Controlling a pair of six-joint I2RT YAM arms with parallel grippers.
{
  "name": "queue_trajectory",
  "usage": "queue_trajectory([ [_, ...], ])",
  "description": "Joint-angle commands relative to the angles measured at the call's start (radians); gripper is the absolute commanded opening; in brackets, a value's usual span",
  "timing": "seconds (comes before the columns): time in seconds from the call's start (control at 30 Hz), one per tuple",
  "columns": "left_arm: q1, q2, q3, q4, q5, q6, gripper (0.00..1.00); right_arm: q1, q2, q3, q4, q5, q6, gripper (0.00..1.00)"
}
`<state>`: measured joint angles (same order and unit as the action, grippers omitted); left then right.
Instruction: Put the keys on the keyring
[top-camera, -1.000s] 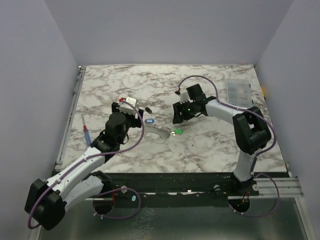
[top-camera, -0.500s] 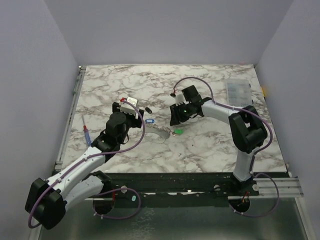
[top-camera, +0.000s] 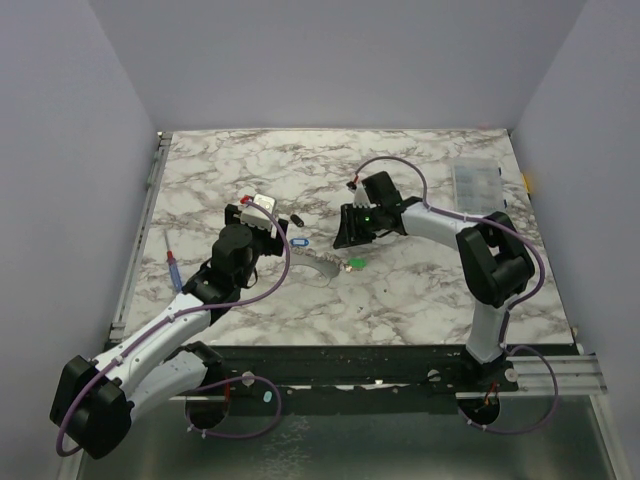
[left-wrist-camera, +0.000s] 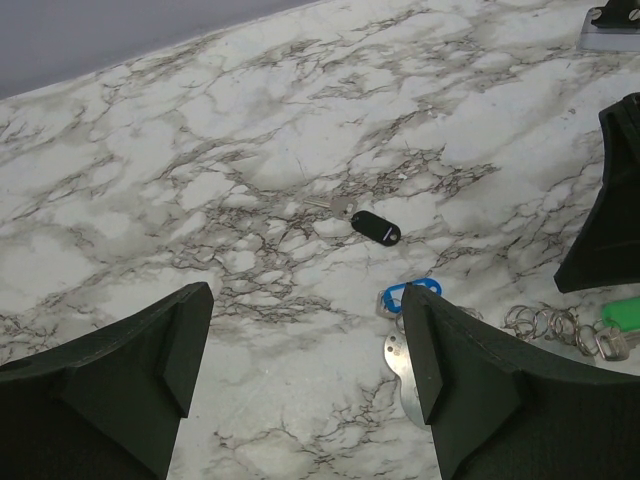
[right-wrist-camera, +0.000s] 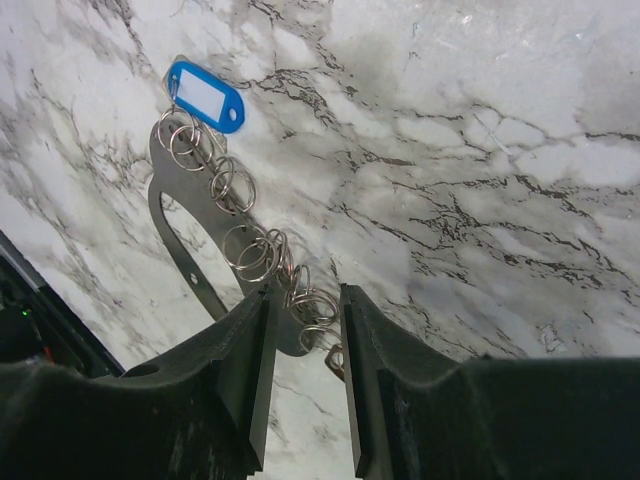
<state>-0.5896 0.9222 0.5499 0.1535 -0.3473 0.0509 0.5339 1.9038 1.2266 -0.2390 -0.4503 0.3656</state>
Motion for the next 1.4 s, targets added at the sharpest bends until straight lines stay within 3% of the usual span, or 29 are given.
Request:
queue_trajectory([
  [0.0, -0.003, -0.005, 0.031, -0.001, 0.024, 0.011, 0.83, 0.013, -0.021, -0.022, 0.023, 0.029, 0.089, 0.39],
  [1.37, -0.003, -0.013, 0.030, -0.001, 0.025, 0.012, 0.83, 0.077, 0.024, -0.041, 0.004, 0.065, 0.118, 0.32],
])
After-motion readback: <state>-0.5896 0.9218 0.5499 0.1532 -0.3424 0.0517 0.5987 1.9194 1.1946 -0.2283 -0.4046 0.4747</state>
